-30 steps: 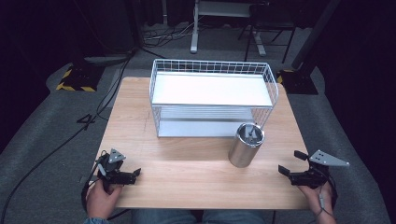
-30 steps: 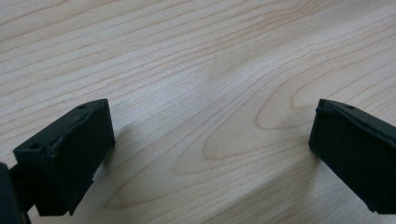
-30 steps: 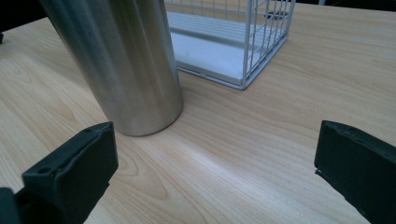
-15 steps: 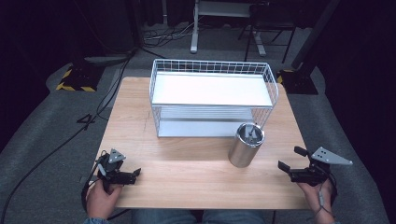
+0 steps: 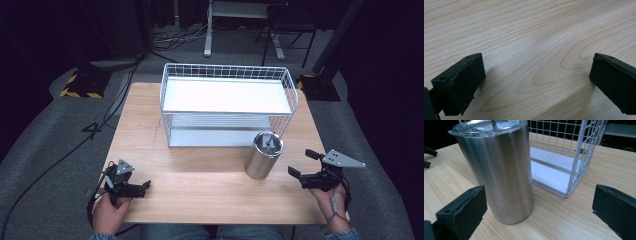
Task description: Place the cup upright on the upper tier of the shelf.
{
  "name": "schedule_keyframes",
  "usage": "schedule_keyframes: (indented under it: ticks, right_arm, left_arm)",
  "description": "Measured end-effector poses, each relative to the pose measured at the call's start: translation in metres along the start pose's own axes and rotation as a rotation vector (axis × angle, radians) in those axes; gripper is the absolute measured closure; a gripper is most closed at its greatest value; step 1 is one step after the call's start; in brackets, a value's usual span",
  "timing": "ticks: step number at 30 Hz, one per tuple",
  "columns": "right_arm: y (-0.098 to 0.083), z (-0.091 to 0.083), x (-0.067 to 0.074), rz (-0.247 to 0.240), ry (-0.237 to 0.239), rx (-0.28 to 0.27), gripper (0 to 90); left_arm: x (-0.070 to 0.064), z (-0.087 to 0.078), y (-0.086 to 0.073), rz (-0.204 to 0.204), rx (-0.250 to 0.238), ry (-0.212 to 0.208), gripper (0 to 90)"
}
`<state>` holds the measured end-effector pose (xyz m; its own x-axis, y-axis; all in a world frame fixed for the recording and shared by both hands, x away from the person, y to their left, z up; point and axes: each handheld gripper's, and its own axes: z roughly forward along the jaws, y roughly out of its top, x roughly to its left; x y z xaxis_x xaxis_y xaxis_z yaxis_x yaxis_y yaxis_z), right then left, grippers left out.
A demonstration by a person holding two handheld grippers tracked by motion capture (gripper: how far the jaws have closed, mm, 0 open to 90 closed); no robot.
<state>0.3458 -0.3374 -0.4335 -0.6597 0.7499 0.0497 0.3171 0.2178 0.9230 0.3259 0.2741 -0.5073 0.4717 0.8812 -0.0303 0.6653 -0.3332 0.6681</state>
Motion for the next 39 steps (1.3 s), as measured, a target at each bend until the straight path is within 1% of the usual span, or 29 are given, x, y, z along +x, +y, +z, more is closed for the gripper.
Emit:
schedule_keyframes:
  ticks: [5, 6, 10, 11, 15, 17, 21, 24, 28, 30, 31, 32, 34, 39]
  right_arm:
    - [0.007, 0.009, 0.005, -0.009, 0.016, 0.002, 0.0]
    - [0.009, 0.011, 0.006, -0.017, 0.02, -0.001, 0.0]
    - [0.014, 0.016, 0.01, -0.019, 0.033, 0.0, 0.0]
    - [0.017, 0.02, 0.013, -0.026, 0.04, 0.0, 0.0]
    - [0.02, 0.025, 0.016, -0.032, 0.049, 0.001, 0.0]
    - [0.023, 0.031, 0.019, -0.037, 0.064, -0.005, 0.0]
    - [0.026, 0.036, 0.023, -0.043, 0.079, -0.005, 0.0]
    - [0.029, 0.045, 0.03, -0.062, 0.098, 0.0, 0.0]
    - [0.031, 0.052, 0.033, -0.069, 0.106, 0.001, 0.0]
    - [0.031, 0.055, 0.034, -0.069, 0.103, 0.002, 0.0]
    - [0.031, 0.06, 0.036, -0.072, 0.1, 0.006, 0.0]
    - [0.031, 0.06, 0.036, -0.072, 0.1, 0.006, 0.0]
    - [0.031, 0.065, 0.037, -0.07, 0.096, 0.011, 0.0]
    - [0.029, 0.074, 0.037, -0.056, 0.108, 0.016, 0.0]
  left_arm:
    - [0.0, 0.0, 0.0, 0.0, 0.001, 0.001, 0.6]
    - [0.0, 0.0, 0.0, 0.0, 0.0, 0.0, 0.6]
    - [0.0, 0.0, 0.0, 0.0, 0.0, 0.0, 0.6]
    - [0.0, 0.0, 0.0, 0.0, 0.0, 0.0, 0.6]
    - [0.0, 0.0, 0.0, 0.0, 0.0, 0.0, 0.6]
    - [0.0, 0.0, 0.0, 0.0, 0.001, 0.001, 0.6]
    - [0.0, 0.0, 0.0, 0.0, 0.001, 0.001, 0.6]
    - [0.0, 0.0, 0.0, 0.0, 0.0, 0.0, 0.6]
    - [0.0, 0.0, 0.0, 0.0, 0.0, 0.0, 0.6]
    - [0.0, 0.0, 0.0, 0.0, 0.0, 0.0, 0.6]
    - [0.0, 0.0, 0.0, 0.0, 0.0, 0.0, 0.6]
    - [0.0, 0.0, 0.0, 0.0, 0.0, 0.0, 0.6]
    - [0.0, 0.0, 0.0, 0.0, 0.0, 0.0, 0.6]
    - [0.0, 0.0, 0.0, 0.0, 0.0, 0.0, 0.6]
